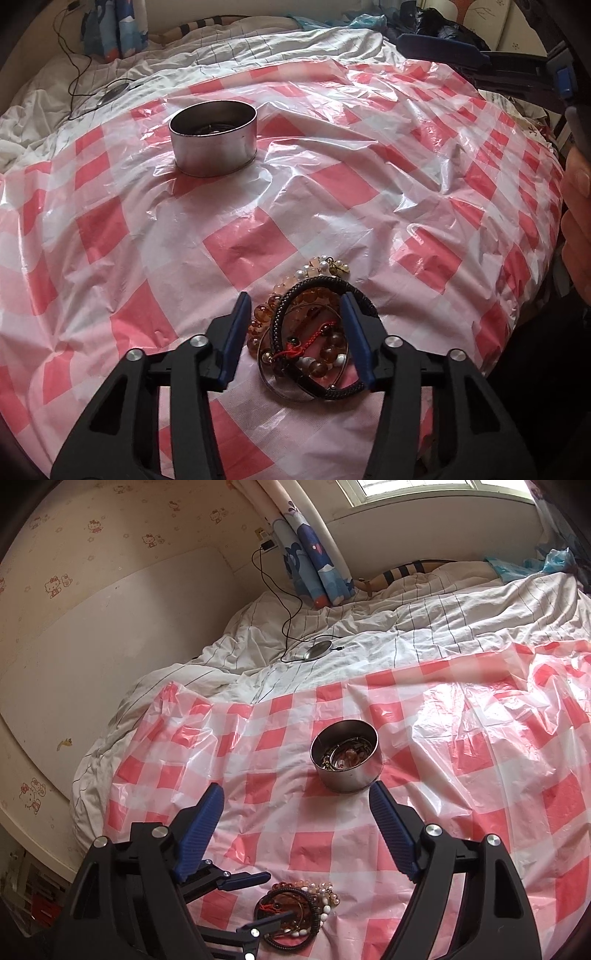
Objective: Organize jewelry
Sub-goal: 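Grasp the black braided bracelet with the left tool while the right grasps a red bead bracelet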
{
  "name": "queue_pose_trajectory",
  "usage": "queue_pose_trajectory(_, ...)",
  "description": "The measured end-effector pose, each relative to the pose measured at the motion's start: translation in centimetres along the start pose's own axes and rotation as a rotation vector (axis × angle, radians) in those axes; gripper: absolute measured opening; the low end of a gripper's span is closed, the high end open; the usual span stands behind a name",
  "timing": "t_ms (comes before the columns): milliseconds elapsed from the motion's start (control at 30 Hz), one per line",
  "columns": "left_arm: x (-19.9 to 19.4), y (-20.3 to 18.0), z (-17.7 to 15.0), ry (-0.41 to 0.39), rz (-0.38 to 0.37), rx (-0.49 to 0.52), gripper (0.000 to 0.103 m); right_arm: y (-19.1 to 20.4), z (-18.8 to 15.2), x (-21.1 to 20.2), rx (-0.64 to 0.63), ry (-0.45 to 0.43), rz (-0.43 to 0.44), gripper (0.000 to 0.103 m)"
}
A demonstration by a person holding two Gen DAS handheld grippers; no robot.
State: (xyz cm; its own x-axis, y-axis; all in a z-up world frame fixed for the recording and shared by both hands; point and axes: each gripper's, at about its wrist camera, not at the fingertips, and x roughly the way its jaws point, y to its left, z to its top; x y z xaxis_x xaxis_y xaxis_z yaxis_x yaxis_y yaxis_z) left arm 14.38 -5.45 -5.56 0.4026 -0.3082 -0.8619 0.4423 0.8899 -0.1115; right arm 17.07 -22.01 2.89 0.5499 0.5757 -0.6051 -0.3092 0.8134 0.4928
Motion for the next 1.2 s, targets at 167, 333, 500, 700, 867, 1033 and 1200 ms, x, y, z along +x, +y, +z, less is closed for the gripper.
queue_pose_trajectory(167,0.6,0.6,0.1,0.022,0.013,-0.023,0.012,-0.1,0.0,-0.1,-0.003,0.001,-0.003,0.079)
queue_pose_trajectory(333,-0.4,1.3,0.6,-0.005,-0.049,-0.068,0.007,-0.7,-0.1,-0.2,-0.005,0.009,-0.008,0.079)
queue_pose_trajectory(500,-1.8,3.4,1.1,-0.053,-0.118,-0.167,0.007,-1.5,-0.5,-0.4,-0.008,0.018,-0.023,0.079)
queue_pose_trajectory(700,-2.3,8.5,0.9,-0.094,-0.04,-0.338,0.007,-2.4,-1.4,0.1,-0.033,0.082,-0.024,0.079)
queue_pose_trajectory(867,-1.4,12.6,-0.4,-0.086,-0.009,-0.479,0.008,1.3,-4.6,2.5,-0.257,0.243,0.05,0.079)
queue_pose_trajectory(1033,-0.5,14.6,-1.9,-0.062,0.007,-0.549,0.008,5.6,-9.1,5.5,-0.428,0.365,0.09,0.079)
queue_pose_trajectory(1200,0.1,14.9,-2.1,-0.043,-0.002,-0.554,0.008,6.6,-11.6,8.2,-0.428,0.461,0.093,0.076)
